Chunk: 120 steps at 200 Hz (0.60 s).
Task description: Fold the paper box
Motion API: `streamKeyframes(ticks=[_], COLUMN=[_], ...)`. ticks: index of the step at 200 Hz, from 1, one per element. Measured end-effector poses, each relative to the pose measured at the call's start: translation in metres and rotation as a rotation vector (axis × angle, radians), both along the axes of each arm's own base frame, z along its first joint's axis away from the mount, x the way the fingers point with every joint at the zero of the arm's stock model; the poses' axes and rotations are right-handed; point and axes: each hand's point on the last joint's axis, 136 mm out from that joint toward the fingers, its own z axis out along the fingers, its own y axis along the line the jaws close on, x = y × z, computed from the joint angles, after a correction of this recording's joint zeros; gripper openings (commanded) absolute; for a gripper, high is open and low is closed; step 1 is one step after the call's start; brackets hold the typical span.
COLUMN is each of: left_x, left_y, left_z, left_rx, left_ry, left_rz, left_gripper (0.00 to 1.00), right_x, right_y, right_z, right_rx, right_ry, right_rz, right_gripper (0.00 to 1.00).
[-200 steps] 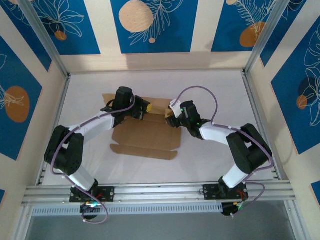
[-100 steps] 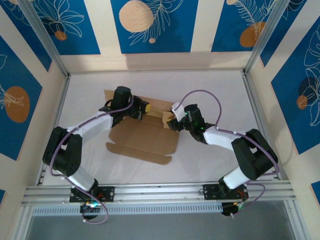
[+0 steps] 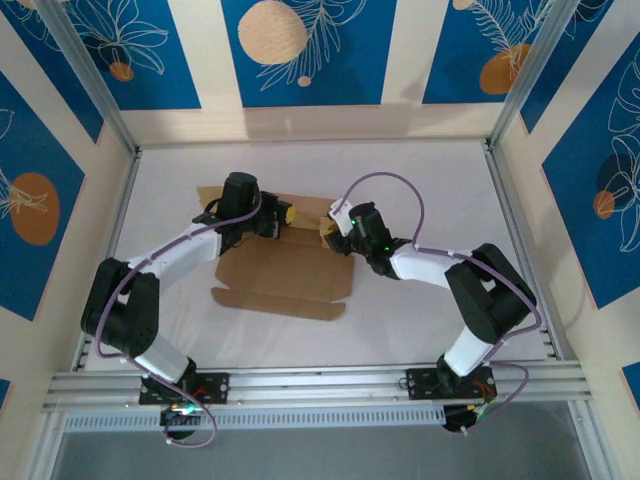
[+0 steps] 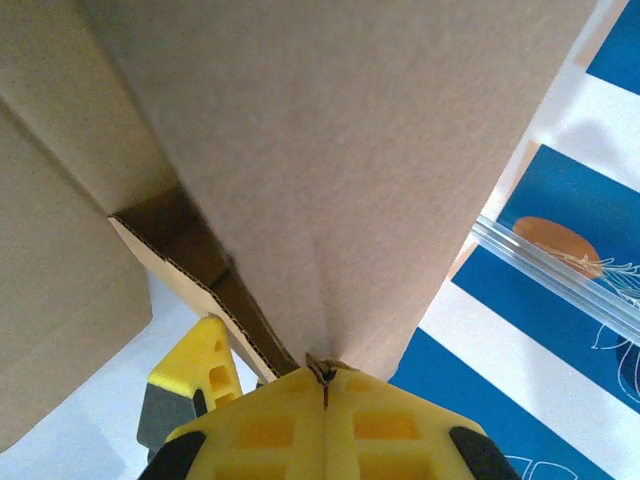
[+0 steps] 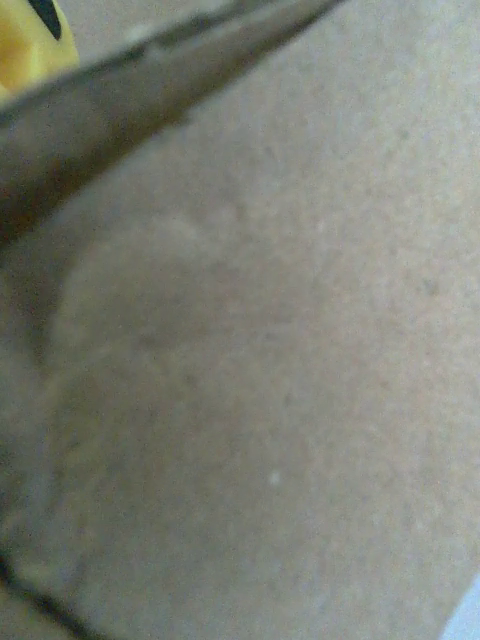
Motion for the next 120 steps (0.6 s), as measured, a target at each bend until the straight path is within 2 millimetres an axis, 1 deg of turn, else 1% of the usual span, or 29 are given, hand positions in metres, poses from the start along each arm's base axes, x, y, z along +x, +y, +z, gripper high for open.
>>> streamKeyframes(ticks=[33,77,120], left_x=[-0.0005,-0.0027,-0.0049], left_y=[0.0001,0.0011,0.0015], left_z=[-0.0002,0.0016,0.0044], left_rx=[-0.003,-0.008,-0.009], left_ry=[0.006,0.018,0.025], left_rz=[0.003,0.009,0.007], left_gripper=[0.00,0.00,0.00], right_x=[0.0035,0.0035,0.0048], right_y=[-0.0012,-0.0005,-0.0023], right_z=[0.0001,0.0007,0.0008], right_rx=[-0.027,-0.036,-0.038], right_ry=[-0.016,-0.024,-0.025], right_rz=[-0.027,-0.017,-0.015], right_gripper=[0.58,0.60,0.60])
